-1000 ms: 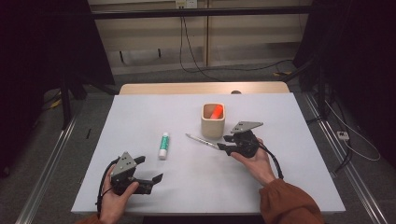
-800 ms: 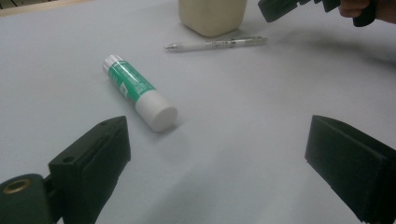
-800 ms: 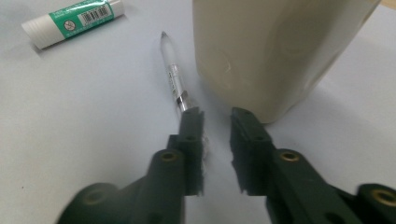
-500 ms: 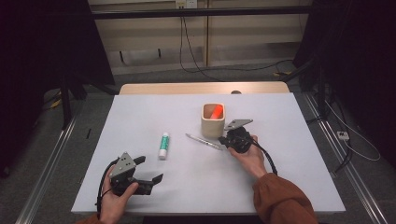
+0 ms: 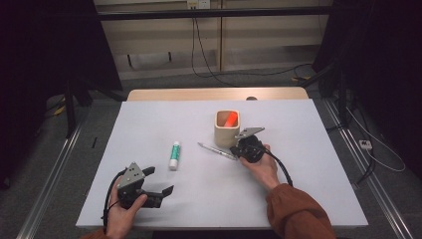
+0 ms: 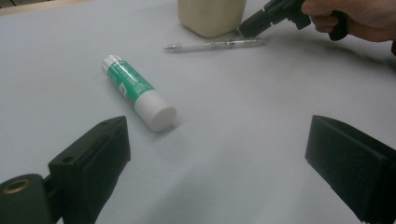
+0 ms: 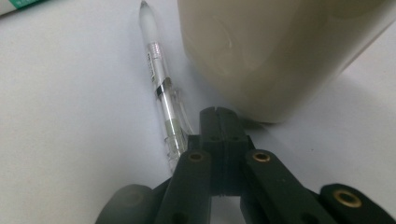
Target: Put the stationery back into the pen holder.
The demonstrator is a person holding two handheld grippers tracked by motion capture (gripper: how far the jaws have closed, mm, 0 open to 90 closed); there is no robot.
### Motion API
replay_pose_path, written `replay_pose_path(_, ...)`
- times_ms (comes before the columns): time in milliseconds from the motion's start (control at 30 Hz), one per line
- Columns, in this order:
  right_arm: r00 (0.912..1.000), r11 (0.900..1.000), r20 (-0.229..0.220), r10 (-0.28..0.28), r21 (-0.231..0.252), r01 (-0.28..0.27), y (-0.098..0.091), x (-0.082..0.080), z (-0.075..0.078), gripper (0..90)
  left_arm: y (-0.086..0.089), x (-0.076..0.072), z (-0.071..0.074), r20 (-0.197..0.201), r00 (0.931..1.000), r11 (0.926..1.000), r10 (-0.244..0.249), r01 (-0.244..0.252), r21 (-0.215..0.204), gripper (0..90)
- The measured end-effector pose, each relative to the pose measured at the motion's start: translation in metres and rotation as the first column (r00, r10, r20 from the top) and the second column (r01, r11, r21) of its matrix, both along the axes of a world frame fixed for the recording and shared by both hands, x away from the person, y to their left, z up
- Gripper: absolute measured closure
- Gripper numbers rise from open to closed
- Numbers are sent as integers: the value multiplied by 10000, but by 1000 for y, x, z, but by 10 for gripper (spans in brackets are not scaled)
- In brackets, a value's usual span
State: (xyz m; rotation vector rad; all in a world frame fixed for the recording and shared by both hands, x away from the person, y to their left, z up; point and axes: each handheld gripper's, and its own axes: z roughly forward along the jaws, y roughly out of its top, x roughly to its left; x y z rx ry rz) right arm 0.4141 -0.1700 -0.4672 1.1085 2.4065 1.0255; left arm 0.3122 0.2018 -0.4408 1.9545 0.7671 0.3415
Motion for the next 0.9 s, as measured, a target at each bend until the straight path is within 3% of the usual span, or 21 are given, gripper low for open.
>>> replay_pose_path(900, 9978, 9986, -439, 496, 214, -487, 14, -17, 2, 900, 0, 1, -1, -63, 10000, 10000, 0, 1, 99, 66)
